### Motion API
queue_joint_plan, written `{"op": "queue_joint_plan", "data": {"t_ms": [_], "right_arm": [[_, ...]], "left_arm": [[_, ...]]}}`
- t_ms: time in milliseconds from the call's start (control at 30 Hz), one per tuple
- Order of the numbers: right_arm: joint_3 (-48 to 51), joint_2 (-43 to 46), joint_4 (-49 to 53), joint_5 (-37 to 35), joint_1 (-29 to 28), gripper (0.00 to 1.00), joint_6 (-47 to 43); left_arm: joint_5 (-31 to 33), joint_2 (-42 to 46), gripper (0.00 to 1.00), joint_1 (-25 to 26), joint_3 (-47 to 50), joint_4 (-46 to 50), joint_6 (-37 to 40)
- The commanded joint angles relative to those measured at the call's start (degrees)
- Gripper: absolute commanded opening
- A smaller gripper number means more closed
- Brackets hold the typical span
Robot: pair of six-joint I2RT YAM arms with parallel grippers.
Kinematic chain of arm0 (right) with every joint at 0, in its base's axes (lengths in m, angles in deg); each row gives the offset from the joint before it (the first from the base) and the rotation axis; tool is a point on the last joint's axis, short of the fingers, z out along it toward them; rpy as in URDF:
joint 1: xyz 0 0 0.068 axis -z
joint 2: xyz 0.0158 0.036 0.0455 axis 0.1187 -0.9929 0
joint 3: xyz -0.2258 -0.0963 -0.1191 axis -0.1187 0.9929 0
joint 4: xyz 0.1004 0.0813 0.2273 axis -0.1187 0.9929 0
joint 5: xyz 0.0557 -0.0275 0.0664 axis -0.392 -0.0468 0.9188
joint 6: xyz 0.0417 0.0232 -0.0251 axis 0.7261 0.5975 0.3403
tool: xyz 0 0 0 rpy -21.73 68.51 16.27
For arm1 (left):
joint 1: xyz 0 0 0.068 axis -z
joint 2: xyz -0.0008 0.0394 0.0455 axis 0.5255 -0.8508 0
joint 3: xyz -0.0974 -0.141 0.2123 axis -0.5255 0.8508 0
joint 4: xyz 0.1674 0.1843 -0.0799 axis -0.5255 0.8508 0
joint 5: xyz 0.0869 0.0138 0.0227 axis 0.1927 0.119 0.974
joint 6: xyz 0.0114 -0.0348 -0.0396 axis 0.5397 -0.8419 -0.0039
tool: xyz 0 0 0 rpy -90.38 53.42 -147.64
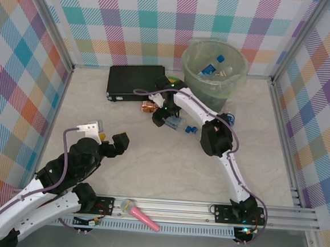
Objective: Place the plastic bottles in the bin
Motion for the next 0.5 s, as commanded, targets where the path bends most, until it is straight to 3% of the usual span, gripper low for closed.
{"op": "queue_joint_plan", "data": {"t_ms": [0,167,267,467], "right_arm": [[-1.8,-1.6,2.1,-1.1,-0.6,0.89,-2.0],[-3.6,-3.0,1.9,-2.7,-1.6,0.84,-2.8],[-4.4,-3.6,1.9,-3.6,-2.3,0.76,-4.0],[-2.8,-4.6,1.9,-5.6,-3.2,0.74,-6.2]], "left_arm": [[1.0,0.8,1.0,0.6,-0.7,1.5,-0.5],[0.8,0.9,1.0,0.5,-0.6,2.0,-1.2],[0.8,1.3,1.0,0.6,-0.5,2.6,-1.8],[0.9,2.4,1.0,0.6,-0.4,4.1,-2.3]]}}
